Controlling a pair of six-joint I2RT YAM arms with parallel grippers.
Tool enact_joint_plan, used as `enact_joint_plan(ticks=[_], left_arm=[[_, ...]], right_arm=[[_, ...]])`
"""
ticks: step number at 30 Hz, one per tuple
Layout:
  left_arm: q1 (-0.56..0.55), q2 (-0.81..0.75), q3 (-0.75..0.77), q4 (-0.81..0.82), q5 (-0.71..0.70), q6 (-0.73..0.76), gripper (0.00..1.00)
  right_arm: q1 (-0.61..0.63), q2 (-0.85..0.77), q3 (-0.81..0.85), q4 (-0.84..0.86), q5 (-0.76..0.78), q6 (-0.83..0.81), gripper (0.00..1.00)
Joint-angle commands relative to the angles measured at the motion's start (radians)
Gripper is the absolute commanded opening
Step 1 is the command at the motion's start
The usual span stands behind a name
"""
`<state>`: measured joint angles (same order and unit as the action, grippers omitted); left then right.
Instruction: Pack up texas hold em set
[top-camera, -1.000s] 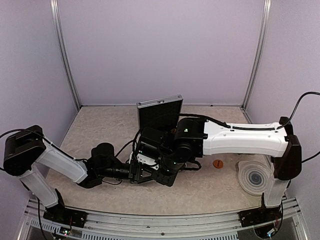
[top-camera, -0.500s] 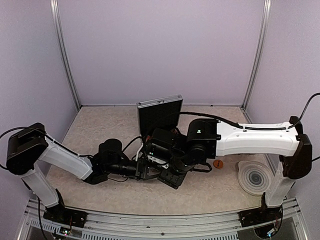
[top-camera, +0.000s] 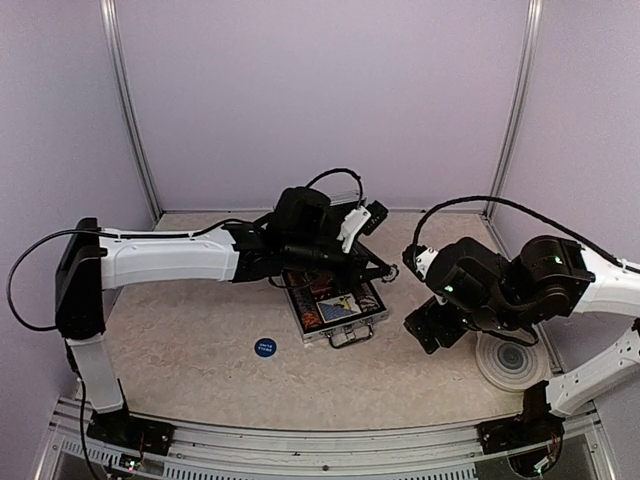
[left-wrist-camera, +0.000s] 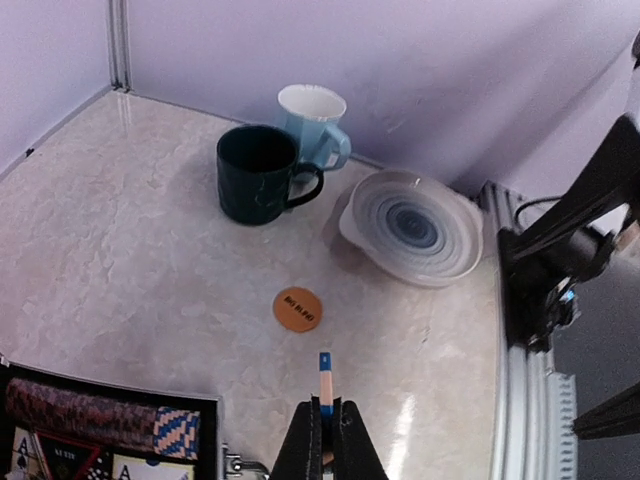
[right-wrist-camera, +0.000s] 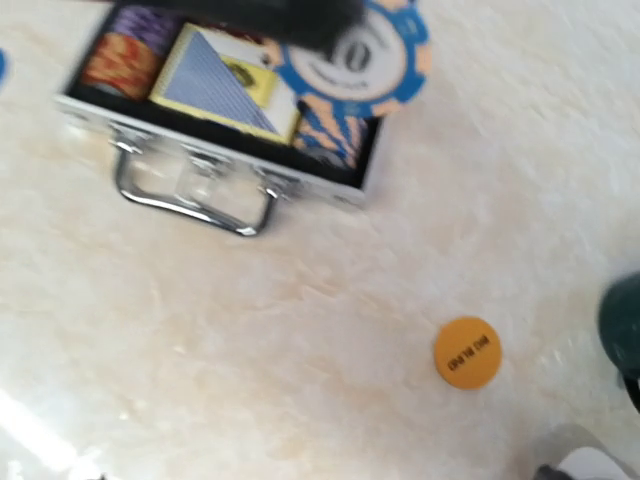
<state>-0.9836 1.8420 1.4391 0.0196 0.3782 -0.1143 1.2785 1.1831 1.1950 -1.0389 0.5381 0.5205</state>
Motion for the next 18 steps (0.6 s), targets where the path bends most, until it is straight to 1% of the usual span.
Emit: enact_joint_plan(ticks=[1,4,7,13,18], left_arm=[[-0.006,0.214,0.189,-0.336,-0.035,0.360,0.00],[-0.001,0.319,0.329,-0.421,-0.049,0.456,0.00],[0.011,0.385,0.401,-0.425,-0.069,0.513,0.00],[0.016,0.446,0.481,-0.443,-0.138,0.586,0.00],[0.018,0.469,0.462,-0.422,-0.198,0.587,0.00]], right_arm=[[-0.015,-0.017,-0.074,0.049,0.080,0.054,0.93],[-0.029,-0.015,-0.092,0.051,0.094,0.050,0.95],[-0.033,-0.028,-0.098,0.051,0.088,0.045,0.95],[-0.038,-0.102,-0.134,0.039,0.100,0.048,0.95],[-0.040,-0.158,-0.146,0.068,0.075,0.045,0.96]])
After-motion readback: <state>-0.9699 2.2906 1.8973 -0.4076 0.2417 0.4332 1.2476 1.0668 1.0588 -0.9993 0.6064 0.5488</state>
